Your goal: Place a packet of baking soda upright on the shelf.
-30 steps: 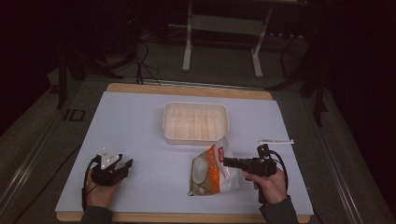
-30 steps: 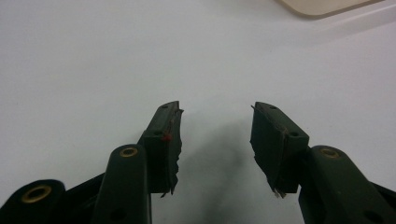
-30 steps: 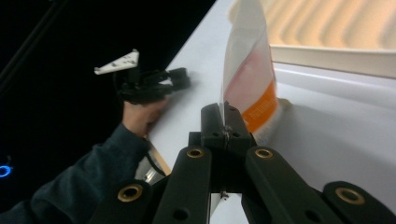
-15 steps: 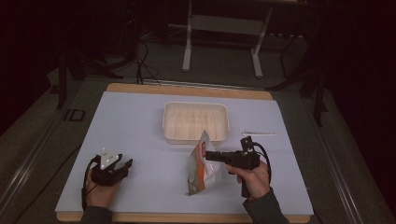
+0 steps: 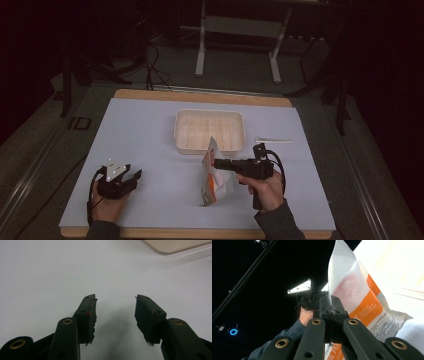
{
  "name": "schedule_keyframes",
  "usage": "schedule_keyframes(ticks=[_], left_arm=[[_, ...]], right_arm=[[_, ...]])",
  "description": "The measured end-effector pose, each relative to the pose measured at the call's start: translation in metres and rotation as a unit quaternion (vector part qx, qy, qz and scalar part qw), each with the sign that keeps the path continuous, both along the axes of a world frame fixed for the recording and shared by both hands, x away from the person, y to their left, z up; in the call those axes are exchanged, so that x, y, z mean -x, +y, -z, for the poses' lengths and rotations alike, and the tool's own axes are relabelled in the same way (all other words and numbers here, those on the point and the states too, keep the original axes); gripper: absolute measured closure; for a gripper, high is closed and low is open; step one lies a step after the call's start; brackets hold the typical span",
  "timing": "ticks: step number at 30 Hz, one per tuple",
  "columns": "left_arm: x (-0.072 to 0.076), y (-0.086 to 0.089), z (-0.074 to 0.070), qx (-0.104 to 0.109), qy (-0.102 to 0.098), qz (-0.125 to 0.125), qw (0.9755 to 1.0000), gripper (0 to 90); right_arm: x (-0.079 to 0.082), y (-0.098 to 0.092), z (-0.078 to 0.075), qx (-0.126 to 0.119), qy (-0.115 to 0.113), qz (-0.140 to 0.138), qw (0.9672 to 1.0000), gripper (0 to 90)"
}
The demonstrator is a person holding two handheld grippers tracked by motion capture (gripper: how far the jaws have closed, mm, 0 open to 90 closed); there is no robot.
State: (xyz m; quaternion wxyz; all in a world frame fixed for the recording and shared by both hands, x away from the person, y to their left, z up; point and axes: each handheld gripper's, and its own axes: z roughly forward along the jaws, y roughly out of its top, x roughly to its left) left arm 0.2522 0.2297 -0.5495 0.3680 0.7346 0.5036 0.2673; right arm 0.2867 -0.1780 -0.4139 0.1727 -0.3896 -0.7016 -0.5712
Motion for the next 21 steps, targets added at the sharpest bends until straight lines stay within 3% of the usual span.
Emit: schedule_keyframes(ticks=[21], left_arm=[[0.0,-0.001,0.0,-0.002,-0.003,-0.001,1.0,51.2]], right_arm=[[-0.008,0.017,-0.014,0.009,-0.021,0.004,0.9997,90.0]])
